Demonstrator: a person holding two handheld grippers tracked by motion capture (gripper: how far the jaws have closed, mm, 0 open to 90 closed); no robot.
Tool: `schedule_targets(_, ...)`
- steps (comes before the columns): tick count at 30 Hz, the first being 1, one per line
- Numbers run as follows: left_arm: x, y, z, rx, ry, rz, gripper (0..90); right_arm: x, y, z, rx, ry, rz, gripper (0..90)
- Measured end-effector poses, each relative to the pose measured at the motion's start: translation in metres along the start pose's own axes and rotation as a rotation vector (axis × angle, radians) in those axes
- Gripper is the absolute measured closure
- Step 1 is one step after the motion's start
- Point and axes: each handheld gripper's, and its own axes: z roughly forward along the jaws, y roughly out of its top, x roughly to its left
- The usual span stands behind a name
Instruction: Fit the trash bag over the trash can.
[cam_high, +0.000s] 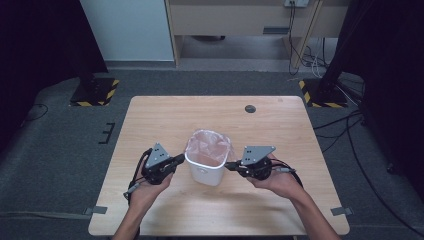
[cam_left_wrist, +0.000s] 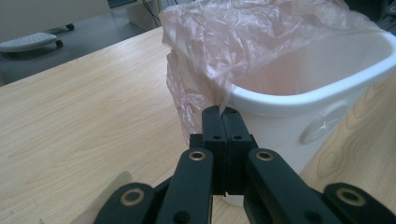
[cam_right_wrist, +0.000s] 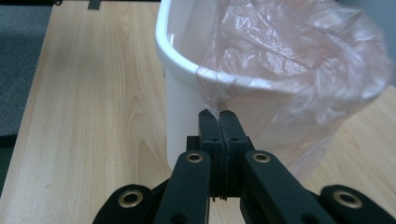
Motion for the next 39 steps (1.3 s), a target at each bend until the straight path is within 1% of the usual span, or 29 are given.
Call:
schedule_targets(4,-0.001,-0.001,-0.004,-0.005,-0.007,-0.002,90.0,-0.002,-0.001,0.004,0.02,-0.004,0.017,90.0)
schedule_targets(7,-0.003,-0.003,-0.006,-0.006,-0.011,0.006,90.0,-0.003,-0.001,0.007,0.031,-0.006,0.026,90.0)
schedule_targets(10,-0.004,-0.005,-0.006,-0.006,-0.011,0.011,90.0,-0.005,-0.001,0.008,0.039,-0.023,0.037,90.0)
schedule_targets(12,-0.004,-0.008,-0.003,0.005,-0.006,0.015,90.0,-0.005,0.0,0.008,0.044,-0.031,0.042,90.0)
schedule_targets(13,-0.004,-0.009,-0.001,0.014,-0.007,0.018,90.0,-0.006,0.001,0.007,0.039,-0.035,0.043,90.0)
schedule_targets(15,-0.004,-0.013,0.003,0.032,-0.009,0.011,90.0,-0.006,0.002,0.004,0.023,-0.037,0.052,90.0)
schedule_targets(17,-0.005,-0.016,0.005,0.043,-0.005,0.018,90.0,-0.005,0.004,0.001,0.004,-0.037,0.055,90.0)
schedule_targets(21,-0.007,-0.015,0.006,0.044,-0.003,0.017,90.0,-0.002,0.003,-0.002,-0.007,-0.006,0.052,90.0)
schedule_targets(23,-0.007,-0.015,0.006,0.039,-0.002,0.013,90.0,-0.003,0.001,-0.002,-0.005,-0.007,0.062,90.0)
schedule_targets(25,-0.008,-0.014,0.005,0.029,-0.009,-0.002,89.3,-0.005,0.0,0.001,0.016,-0.026,0.074,90.0)
schedule_targets(26,-0.008,-0.013,0.005,0.03,-0.001,-0.003,89.4,-0.006,-0.001,0.003,0.026,-0.036,0.079,90.0)
schedule_targets(28,-0.008,-0.012,0.007,0.03,0.007,-0.014,89.5,-0.011,-0.001,0.006,0.029,-0.064,0.11,90.0)
schedule_targets(31,-0.005,-0.009,0.013,0.032,0.028,-0.03,89.5,-0.017,0.0,0.01,0.033,-0.099,0.139,90.0)
schedule_targets(32,-0.003,-0.008,0.016,0.032,0.035,-0.039,89.4,-0.019,0.0,0.011,0.034,-0.107,0.138,90.0)
schedule_targets(34,0.001,-0.005,0.021,0.029,0.046,-0.066,89.4,-0.024,0.001,0.014,0.035,-0.133,0.156,90.0)
schedule_targets(36,0.004,-0.003,0.026,0.026,0.057,-0.083,89.4,-0.029,0.002,0.017,0.037,-0.159,0.169,90.0)
schedule_targets(39,0.004,-0.001,0.03,0.028,0.069,-0.085,88.9,-0.035,0.004,0.019,0.043,-0.197,0.19,90.0)
